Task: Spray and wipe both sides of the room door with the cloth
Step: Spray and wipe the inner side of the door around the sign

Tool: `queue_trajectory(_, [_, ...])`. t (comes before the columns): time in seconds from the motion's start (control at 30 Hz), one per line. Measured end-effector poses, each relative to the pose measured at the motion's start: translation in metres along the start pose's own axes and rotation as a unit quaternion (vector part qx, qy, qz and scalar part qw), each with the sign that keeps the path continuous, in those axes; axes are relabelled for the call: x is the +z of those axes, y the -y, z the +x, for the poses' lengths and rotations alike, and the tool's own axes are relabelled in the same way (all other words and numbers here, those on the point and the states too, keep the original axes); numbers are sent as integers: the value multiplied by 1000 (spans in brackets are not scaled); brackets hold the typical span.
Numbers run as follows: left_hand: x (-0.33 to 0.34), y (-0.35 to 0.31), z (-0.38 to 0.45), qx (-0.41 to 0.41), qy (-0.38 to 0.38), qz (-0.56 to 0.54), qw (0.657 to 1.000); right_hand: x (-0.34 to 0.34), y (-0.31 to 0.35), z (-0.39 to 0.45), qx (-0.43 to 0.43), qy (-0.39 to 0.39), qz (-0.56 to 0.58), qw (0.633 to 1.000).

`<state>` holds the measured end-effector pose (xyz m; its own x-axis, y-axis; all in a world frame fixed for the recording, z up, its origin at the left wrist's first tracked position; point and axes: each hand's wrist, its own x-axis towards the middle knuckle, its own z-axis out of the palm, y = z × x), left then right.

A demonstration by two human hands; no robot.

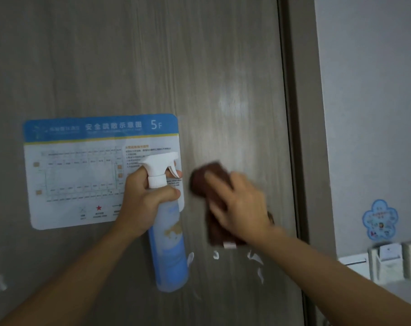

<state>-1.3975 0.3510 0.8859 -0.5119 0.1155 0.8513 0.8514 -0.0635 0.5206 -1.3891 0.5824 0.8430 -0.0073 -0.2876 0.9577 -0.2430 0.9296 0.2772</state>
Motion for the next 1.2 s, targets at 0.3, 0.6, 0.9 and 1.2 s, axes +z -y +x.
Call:
queue_trajectory(0.3, [-1, 0, 0, -18, 12, 19, 1000, -27, -86, 75, 184, -43, -54, 981])
queue_trajectory(0.6, [4, 0, -3, -14, -17, 27, 999, -23, -54, 31, 133, -6, -6, 991])
queue_trajectory(0.9, [4, -12, -16, -70, -11, 28, 997, -70, -68, -40, 158, 51, 53, 985])
queue_trajectory(1.2, [61, 15, -121, -144, 30, 32, 989, -81, -37, -119, 247, 60, 85, 963])
